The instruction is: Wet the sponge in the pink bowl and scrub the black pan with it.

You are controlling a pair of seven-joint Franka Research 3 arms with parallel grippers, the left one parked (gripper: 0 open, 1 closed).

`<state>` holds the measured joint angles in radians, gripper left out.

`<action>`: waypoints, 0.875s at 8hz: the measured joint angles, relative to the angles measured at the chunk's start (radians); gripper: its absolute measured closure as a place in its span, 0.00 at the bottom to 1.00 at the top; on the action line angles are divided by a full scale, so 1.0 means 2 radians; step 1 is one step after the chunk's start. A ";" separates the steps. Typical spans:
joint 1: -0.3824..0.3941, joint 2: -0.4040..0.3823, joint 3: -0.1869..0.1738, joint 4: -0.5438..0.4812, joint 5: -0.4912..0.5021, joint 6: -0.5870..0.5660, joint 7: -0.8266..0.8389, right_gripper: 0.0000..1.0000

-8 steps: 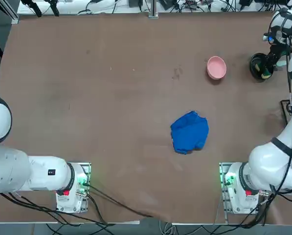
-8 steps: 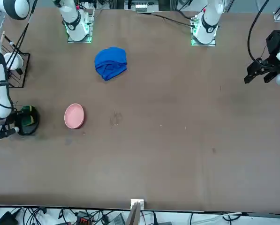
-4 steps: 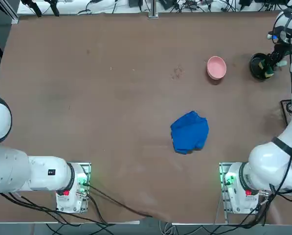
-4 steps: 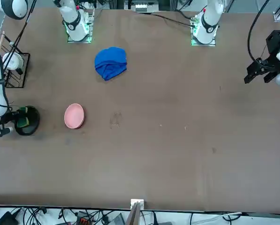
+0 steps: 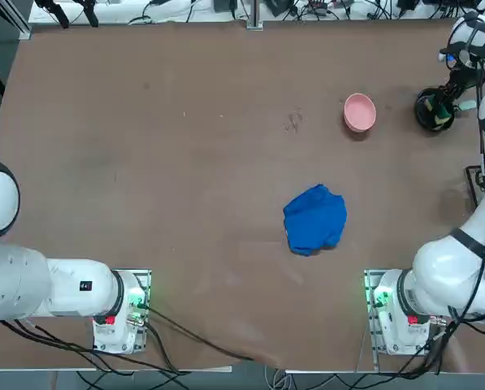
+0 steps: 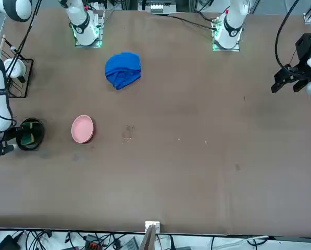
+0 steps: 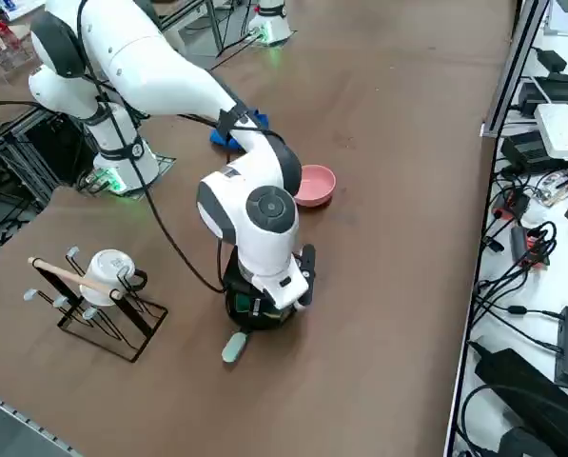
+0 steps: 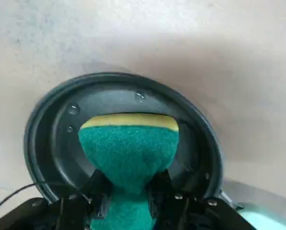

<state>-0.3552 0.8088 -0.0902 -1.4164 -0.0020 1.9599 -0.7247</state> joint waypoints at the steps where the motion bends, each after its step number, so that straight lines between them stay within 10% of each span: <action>1: 0.006 0.000 0.001 0.000 0.001 -0.003 0.001 0.58; 7: 0.010 0.001 -0.002 -0.001 0.004 -0.043 -0.003 0.58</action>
<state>-0.3361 0.8099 -0.0951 -1.4179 0.0055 1.8746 -0.7308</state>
